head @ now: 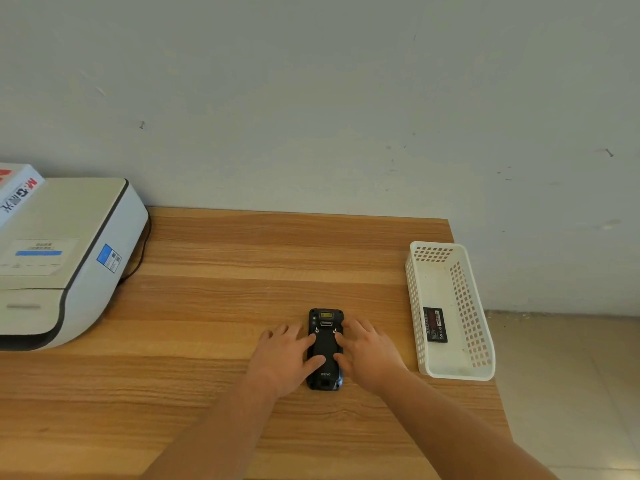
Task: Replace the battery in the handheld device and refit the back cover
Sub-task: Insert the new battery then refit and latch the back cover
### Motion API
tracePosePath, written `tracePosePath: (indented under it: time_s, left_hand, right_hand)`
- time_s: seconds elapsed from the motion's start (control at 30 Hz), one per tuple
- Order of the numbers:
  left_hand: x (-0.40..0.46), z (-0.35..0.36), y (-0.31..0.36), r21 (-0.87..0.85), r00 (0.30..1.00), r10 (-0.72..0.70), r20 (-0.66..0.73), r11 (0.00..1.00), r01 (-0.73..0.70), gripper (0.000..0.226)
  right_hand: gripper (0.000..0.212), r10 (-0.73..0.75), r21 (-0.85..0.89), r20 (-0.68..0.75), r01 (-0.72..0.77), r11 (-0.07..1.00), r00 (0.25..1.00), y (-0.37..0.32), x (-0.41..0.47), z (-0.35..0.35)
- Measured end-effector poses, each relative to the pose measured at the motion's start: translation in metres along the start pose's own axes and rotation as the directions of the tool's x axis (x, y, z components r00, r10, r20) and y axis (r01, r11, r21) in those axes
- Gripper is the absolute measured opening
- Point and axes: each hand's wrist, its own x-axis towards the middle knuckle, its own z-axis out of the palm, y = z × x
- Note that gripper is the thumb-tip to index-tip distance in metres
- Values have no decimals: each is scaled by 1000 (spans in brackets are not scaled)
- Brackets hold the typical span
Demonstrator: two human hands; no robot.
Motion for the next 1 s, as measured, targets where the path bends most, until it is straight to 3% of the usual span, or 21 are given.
tracePosePath:
  time_s: [0.17,0.57,0.8,1.0]
  left_hand:
    - [0,-4,-3,30,997,82,-9,996,-82,59]
    - [0,3,-9,-7,996,67,52,998,-66,54]
    - [-4,0,-7,74,972,233,-22,970,-231,59]
    - [-6,2,-7,29,975,216,-53,976,-215,58]
  right_hand:
    - [47,7,48,-15,-6,999,1000,1,-5,-2]
    - [43,21,76,-8,-20,997,1000,3,-7,8]
    - [47,24,145,-57,-15,989,998,-3,-4,10]
    - [49,18,109,-61,-11,994,998,-8,-4,12]
